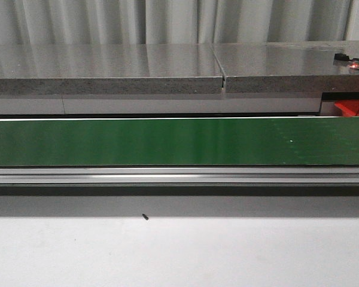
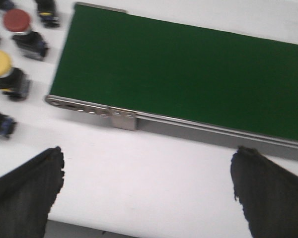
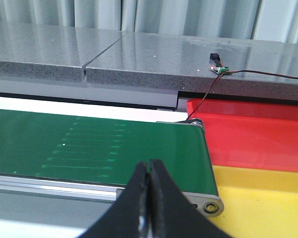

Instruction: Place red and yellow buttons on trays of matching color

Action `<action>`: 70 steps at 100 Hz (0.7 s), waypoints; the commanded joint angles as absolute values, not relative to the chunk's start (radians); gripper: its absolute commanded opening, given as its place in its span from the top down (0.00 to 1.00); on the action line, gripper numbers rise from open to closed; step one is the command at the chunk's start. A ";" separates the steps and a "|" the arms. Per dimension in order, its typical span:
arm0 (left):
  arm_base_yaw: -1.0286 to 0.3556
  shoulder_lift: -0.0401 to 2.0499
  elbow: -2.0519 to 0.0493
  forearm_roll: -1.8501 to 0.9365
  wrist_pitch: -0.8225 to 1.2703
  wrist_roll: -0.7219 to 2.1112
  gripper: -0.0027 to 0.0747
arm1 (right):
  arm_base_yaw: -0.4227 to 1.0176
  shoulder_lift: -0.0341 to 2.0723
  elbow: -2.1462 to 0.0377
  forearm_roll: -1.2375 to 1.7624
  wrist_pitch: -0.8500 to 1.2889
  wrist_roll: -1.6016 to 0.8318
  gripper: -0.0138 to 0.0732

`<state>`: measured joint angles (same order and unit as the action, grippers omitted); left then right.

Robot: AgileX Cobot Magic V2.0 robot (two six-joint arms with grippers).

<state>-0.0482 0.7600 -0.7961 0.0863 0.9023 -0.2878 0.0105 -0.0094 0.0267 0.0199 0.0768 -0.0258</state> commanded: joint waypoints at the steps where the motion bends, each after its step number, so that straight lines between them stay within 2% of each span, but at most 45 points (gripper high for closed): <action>1: -0.028 0.759 -0.826 0.247 0.850 -0.434 0.11 | 0.006 -0.028 0.011 0.011 0.000 -0.026 0.92; 27: 0.147 0.784 -0.825 0.309 0.787 -0.490 0.11 | 0.006 -0.028 0.011 0.011 0.000 -0.026 0.92; 49: 0.342 0.923 -0.825 0.342 0.750 -0.484 0.11 | 0.006 -0.028 0.011 0.011 0.000 -0.026 0.92; 70: 0.426 1.084 -0.828 0.341 0.666 -0.480 0.11 | 0.006 -0.028 0.011 0.011 0.000 -0.026 0.92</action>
